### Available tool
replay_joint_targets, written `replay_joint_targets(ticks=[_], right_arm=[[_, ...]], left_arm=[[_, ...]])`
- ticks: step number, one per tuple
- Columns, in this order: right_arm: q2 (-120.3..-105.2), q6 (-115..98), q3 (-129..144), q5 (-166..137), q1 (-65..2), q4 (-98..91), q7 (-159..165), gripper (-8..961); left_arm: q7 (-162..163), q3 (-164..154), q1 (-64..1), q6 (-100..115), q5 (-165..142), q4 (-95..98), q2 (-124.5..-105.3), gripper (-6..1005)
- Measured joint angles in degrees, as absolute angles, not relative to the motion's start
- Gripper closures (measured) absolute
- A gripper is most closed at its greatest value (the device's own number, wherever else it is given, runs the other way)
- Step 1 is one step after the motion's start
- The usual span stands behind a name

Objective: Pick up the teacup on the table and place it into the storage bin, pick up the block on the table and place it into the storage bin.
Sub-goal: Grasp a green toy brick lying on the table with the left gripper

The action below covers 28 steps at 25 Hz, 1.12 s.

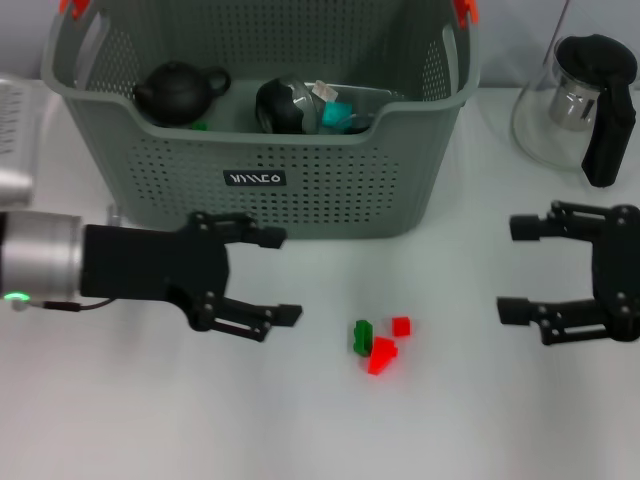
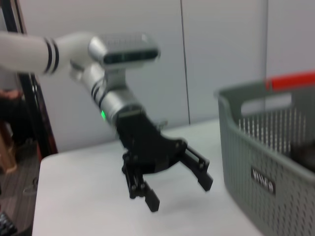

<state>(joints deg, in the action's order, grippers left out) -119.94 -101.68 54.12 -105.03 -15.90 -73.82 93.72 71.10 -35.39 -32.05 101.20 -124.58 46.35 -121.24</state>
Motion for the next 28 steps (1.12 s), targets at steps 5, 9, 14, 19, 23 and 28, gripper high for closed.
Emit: replay_joint_targets(ticks=[5, 9, 14, 19, 23, 28], right_arm=[[-119.86, -105.4, 50.2, -113.5, -19.6, -71.7, 95.8, 8], [-119.89, -106.5, 49.8, -117.0, -21.0, -70.9, 96.4, 8], [-119.83, -106.6, 49.0, -117.4, -21.7, -70.6, 97.9, 8], [-119.80, -106.8, 48.8, -117.5, -21.9, -70.4, 99.6, 8], [-119.84, -106.8, 48.3, -117.5, -22.0, -70.1, 100.4, 8], [-120.00, -106.7, 47.5, -117.5, -22.0, -68.7, 100.5, 8]], left_arm=[[73.1, -44.2, -34.3, 95.1, -124.6, 46.0, -121.90, 80], [75.3, -52.9, -36.1, 89.2, -124.6, 46.2, -122.73, 80], [76.7, -61.5, -37.9, 83.4, -124.7, 46.4, -123.11, 80], [78.2, -66.7, -39.0, 79.0, -126.9, 47.7, -123.55, 80], [78.4, -69.6, -39.7, 76.3, -128.8, 47.9, -124.08, 80], [78.2, -73.0, -39.9, 72.5, -128.9, 47.2, -124.34, 80]])
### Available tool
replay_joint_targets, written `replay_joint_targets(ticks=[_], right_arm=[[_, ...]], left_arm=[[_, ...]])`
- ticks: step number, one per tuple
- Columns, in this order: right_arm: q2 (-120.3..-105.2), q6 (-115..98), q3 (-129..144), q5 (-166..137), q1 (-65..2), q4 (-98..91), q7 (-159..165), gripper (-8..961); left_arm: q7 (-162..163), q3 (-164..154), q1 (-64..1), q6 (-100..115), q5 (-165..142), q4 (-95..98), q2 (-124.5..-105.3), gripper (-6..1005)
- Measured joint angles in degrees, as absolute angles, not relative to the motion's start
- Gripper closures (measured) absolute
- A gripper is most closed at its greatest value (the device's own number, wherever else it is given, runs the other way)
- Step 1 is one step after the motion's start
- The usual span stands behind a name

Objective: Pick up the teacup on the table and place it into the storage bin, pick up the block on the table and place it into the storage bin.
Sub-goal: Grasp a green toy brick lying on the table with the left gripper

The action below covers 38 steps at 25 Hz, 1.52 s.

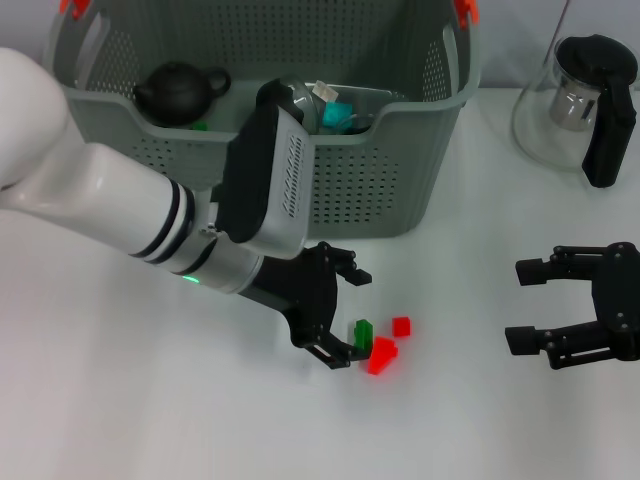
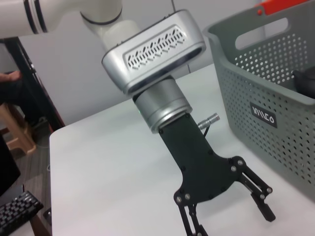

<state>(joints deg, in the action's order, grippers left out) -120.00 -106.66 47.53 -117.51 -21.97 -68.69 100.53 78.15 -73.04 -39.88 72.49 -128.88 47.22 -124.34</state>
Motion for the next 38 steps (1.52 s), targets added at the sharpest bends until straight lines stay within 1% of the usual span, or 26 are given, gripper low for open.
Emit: replay_joint_targets(ticks=[9, 34, 38], right_arm=[[-120.07, -106.2, 47.5, -117.3, -22.3, -67.8, 100.1, 8], [-120.08, -106.0, 47.5, -117.5, -23.3, -66.4, 99.8, 9], [-120.06, -105.8, 47.5, -117.5, -23.3, -66.3, 99.8, 9]], left_arm=[[78.3, -74.3, -41.3, 69.8, -128.6, 43.9, -124.37, 79], [78.5, -76.0, -41.7, 66.0, -127.5, 40.5, -124.72, 80], [78.5, -75.9, -41.8, 66.0, -127.4, 40.4, -124.72, 131]])
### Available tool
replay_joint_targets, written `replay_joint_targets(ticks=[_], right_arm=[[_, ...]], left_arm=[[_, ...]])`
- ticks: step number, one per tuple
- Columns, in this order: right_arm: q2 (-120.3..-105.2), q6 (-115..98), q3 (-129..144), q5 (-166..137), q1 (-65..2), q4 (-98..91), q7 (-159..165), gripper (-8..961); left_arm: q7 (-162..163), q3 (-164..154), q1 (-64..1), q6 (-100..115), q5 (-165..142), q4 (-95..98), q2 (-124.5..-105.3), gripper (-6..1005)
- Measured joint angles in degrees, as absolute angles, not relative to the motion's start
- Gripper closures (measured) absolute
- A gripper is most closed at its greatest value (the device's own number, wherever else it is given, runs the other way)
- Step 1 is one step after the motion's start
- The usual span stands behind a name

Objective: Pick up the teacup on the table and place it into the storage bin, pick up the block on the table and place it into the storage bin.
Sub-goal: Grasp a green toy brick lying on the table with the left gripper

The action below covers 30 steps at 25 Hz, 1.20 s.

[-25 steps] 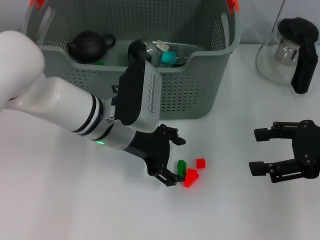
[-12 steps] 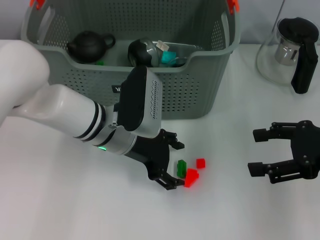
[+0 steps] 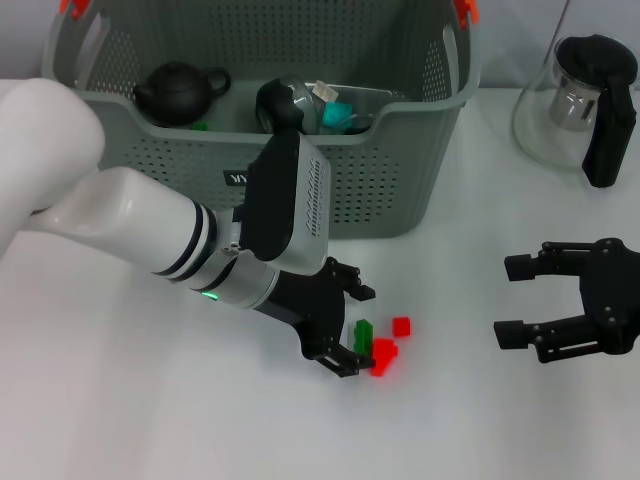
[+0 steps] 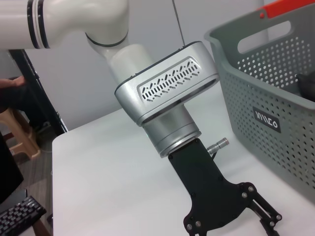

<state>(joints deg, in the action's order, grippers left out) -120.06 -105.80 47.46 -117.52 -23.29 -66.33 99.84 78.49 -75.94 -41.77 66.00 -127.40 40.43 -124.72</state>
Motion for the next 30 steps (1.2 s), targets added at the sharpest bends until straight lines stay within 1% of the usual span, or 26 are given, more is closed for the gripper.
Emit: replay_joint_targets(ticks=[7, 15, 30], right_arm=[[-120.05, -105.5, 47.5, -117.5, -23.3, -65.7, 99.7, 9], [-120.13, -105.4, 47.5, -117.4, -23.3, -65.5, 99.2, 10], [-120.14, -105.4, 47.5, -117.2, -23.6, -64.9, 98.4, 10]], left_arm=[[79.0, -75.9, -41.9, 66.0, -127.7, 40.4, -124.50, 220], [79.1, -76.2, -41.8, 66.0, -127.7, 40.4, -124.50, 215], [79.3, -77.3, -42.0, 65.9, -127.5, 40.0, -124.63, 249]])
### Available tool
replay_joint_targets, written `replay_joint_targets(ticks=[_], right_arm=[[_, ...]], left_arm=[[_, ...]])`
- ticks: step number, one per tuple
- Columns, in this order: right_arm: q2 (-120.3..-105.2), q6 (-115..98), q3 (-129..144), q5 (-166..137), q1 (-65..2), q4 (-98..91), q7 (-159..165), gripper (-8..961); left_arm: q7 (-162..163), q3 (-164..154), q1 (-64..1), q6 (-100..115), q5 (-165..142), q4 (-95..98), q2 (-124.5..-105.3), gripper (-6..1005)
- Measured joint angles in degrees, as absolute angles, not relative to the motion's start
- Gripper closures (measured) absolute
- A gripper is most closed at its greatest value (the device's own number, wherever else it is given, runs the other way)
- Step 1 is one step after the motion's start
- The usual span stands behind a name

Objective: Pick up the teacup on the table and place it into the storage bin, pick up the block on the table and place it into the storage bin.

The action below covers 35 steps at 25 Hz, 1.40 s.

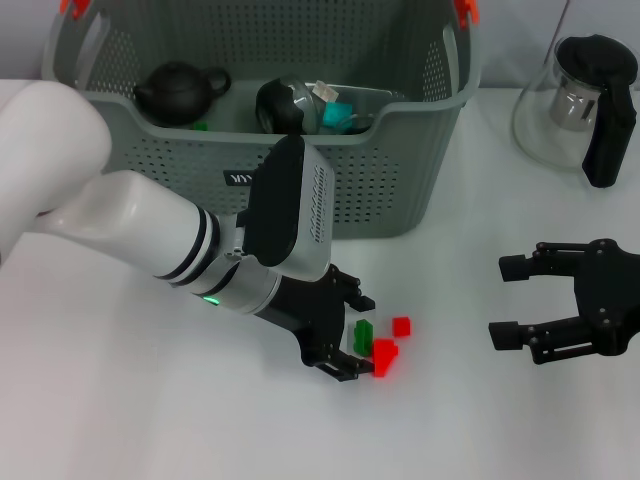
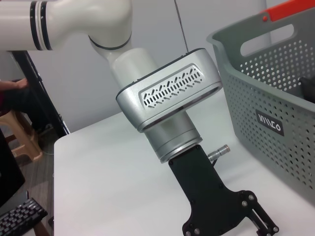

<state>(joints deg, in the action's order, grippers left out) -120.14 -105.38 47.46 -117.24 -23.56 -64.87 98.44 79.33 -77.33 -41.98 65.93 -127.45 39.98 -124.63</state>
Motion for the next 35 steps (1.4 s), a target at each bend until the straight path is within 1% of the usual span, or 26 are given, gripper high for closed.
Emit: replay_joint_targets(ticks=[25, 31, 35], right_arm=[[-120.15, -105.5, 47.5, -117.2, -24.0, -64.1, 98.4, 11], [-120.15, -105.8, 47.5, -117.1, -24.0, -64.1, 98.4, 11], [-120.15, -105.9, 47.5, -117.1, -24.0, -64.1, 98.3, 11]], left_arm=[[80.7, -78.5, -42.0, 64.5, -126.5, 39.7, -124.72, 287], [80.8, -78.5, -42.0, 63.5, -126.4, 39.7, -124.72, 536], [81.1, -78.6, -42.0, 64.6, -126.4, 40.0, -124.63, 582]])
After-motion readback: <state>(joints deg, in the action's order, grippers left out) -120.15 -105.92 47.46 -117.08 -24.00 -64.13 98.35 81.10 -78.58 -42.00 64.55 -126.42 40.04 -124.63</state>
